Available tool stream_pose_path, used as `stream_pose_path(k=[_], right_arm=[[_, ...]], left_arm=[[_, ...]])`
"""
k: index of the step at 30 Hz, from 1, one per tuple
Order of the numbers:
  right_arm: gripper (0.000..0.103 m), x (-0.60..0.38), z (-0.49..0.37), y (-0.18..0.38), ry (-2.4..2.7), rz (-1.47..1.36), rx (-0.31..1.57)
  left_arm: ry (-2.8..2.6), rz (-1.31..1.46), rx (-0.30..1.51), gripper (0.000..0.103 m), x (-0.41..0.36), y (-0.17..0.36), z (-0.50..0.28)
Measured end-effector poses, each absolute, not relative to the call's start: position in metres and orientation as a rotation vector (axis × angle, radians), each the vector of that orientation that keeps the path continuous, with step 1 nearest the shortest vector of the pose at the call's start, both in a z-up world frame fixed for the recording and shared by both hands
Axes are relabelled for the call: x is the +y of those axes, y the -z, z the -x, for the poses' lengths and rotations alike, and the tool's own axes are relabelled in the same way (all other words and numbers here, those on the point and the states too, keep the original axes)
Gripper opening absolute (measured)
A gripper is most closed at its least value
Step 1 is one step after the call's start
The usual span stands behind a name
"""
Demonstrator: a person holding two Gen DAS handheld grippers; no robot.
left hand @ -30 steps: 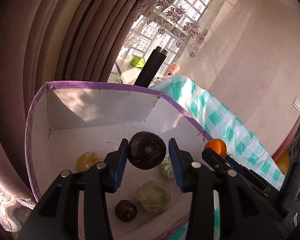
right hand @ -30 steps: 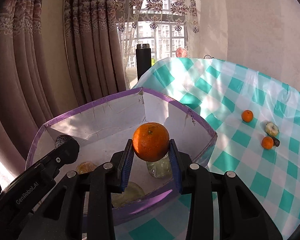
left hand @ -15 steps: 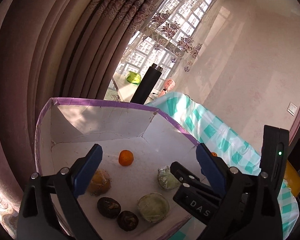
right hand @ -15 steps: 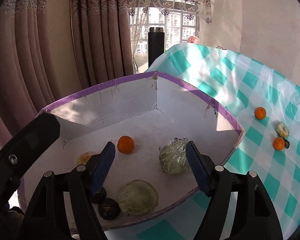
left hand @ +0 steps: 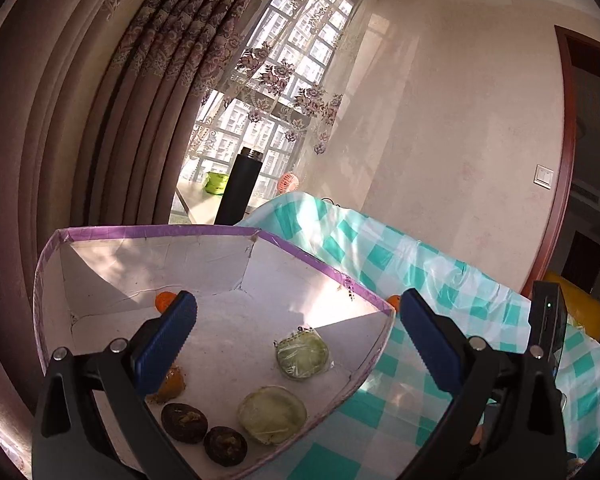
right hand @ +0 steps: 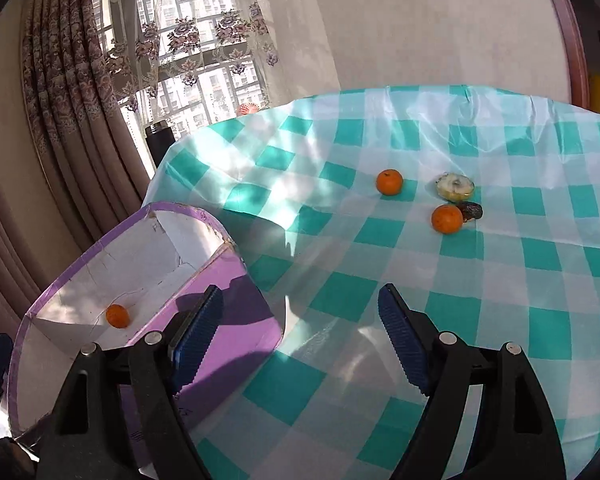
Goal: Organize fruits
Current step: 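Move both open tools from the box back over the remaining fruits, then grasp the dark brown round fruit with the right tool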
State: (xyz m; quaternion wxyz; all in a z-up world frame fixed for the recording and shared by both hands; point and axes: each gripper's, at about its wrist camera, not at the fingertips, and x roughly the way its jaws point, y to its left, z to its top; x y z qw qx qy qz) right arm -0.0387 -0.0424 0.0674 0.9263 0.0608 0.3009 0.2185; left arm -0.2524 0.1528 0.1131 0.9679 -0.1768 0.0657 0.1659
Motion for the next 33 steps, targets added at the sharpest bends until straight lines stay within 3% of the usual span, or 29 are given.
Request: stream_pose_path(k=[8,15,20,28,33], right_arm=[[0.077,-0.125,-0.006,-0.028,-0.168,-0.168,0.734],[0.077,-0.160,-0.043,-0.016,-0.111,-0.205,0.761],[0.077,-0.152,-0.070,-0.017,-0.131,-0.162,0.762],[0.060,-0.136,-0.123,-0.016,-0.191,-0.082,0.796],[0.056,-0.119,-0.159,-0.013,-0.233,-0.045,0.832]], left_arm=[[-0.054,0.076,0.266,0.101,0.067,-0.107,0.197],[0.112,0.216,0.541,0.101,0.037,-0.075,0.093],[0.118,0.175,0.604,0.101,0.014,-0.051,0.043],[0.134,0.244,0.700,0.101,0.022,-0.027,-0.002],[0.119,0.299,0.747,0.101,0.029,-0.021,-0.025]])
